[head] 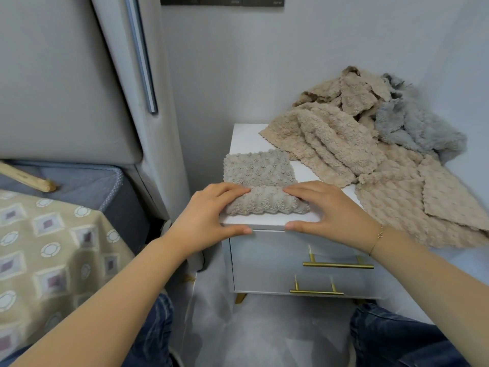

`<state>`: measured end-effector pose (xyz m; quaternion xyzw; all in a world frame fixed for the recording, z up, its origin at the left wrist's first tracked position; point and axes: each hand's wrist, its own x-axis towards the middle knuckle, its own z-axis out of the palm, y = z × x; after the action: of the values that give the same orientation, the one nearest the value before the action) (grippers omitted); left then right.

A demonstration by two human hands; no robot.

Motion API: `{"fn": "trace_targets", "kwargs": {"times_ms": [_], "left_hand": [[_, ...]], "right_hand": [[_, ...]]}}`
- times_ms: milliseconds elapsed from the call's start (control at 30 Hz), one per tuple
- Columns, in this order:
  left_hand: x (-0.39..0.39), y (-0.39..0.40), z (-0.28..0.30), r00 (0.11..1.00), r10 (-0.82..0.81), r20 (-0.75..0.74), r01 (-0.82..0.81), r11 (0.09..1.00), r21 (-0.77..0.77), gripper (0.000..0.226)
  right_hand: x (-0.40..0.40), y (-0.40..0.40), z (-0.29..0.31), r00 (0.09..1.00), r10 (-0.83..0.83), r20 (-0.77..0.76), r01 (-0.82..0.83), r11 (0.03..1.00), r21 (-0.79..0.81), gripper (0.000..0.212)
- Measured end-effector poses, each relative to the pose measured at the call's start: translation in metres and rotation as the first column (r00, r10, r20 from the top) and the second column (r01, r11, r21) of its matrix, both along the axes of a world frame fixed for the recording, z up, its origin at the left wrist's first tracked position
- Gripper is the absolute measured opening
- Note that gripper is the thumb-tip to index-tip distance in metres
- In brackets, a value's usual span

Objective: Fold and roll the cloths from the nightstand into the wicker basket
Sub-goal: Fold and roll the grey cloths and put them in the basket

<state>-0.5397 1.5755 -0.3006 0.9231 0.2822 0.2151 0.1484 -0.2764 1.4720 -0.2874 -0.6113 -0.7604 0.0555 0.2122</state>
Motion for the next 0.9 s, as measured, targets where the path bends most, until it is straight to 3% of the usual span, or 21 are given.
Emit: {"fn": "trace_targets", "kwargs": {"times_ms": [133, 333, 467, 533, 633, 733, 900], "left_hand": [[0.001, -0.004, -0.002, 0.999, 0.030, -0.025, -0.027, 0.990, 0.137, 0.076], [0.006, -0.019, 0.002, 0.998, 0.018, -0.060, 0.012, 0.887, 0.462, 0.046], [0.009, -0.026, 0.004, 0.983, 0.052, -0.177, 0.018, 0.929, 0.371, 0.046], [0.008, -0.029, 0.003, 0.977, 0.086, -0.194, -0.015, 0.940, 0.341, 0.048], [0.007, -0.030, 0.008, 0.973, 0.099, -0.210, -0.035, 0.956, 0.290, 0.052], [0.005, -0.029, 0.010, 0.971, 0.104, -0.213, -0.065, 0.981, 0.185, 0.067], [0.000, -0.028, 0.009, 0.991, 0.098, -0.092, -0.095, 0.995, 0.040, 0.048]], "right_hand": [[-0.005, -0.002, -0.002, 0.999, 0.031, -0.029, -0.030, 0.999, 0.033, 0.072], [-0.015, -0.007, -0.005, 0.987, 0.058, 0.147, -0.085, 0.978, 0.189, 0.052], [-0.013, -0.009, -0.005, 0.988, 0.090, 0.126, -0.103, 0.990, 0.101, 0.054], [-0.009, -0.012, -0.003, 0.996, 0.065, 0.061, -0.065, 0.998, -0.001, 0.055], [-0.008, -0.016, -0.001, 0.998, 0.048, 0.028, -0.047, 0.999, -0.024, 0.054], [-0.010, -0.014, 0.002, 0.999, 0.039, 0.003, -0.039, 0.998, -0.042, 0.052], [-0.012, -0.011, 0.004, 0.996, 0.028, -0.079, -0.028, 1.000, 0.006, 0.037]]}}
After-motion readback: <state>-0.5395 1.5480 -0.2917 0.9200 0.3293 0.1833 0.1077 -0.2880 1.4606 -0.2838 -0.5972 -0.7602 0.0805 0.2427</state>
